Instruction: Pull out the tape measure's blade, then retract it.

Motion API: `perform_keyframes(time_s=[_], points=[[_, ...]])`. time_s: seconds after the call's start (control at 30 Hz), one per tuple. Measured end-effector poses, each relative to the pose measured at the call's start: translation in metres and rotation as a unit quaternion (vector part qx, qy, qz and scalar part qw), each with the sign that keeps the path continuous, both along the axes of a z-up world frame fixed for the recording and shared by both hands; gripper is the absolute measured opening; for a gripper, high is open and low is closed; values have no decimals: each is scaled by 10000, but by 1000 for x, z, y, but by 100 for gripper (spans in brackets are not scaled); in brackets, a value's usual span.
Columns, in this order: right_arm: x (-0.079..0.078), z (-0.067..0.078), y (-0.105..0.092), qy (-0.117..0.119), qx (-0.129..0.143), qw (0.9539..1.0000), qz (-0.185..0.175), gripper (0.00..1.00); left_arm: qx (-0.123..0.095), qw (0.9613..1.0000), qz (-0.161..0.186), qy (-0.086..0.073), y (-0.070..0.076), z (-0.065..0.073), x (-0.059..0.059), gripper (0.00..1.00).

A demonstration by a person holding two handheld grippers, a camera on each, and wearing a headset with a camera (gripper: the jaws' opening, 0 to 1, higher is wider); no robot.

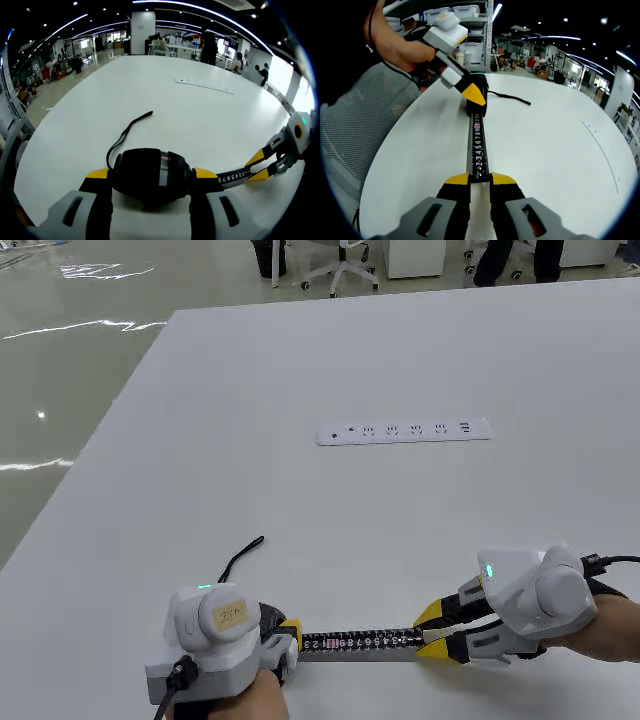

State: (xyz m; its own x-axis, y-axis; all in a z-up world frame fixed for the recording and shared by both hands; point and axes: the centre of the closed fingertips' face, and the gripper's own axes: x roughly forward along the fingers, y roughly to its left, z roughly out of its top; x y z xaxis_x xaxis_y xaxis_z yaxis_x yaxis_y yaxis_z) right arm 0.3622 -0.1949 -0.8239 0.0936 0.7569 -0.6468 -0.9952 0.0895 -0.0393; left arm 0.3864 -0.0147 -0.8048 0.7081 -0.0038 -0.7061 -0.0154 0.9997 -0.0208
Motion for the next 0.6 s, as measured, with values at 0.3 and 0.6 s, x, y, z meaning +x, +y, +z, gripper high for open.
perform_keyframes(time_s=[0.3,0.6], points=[[0,1,1,-11,7,10000,7,14,8,10000,-10,9,0,0,0,57],[1,0,3,-2,8,10000,12,14,-3,10000,-25,12,0,0,1,57]])
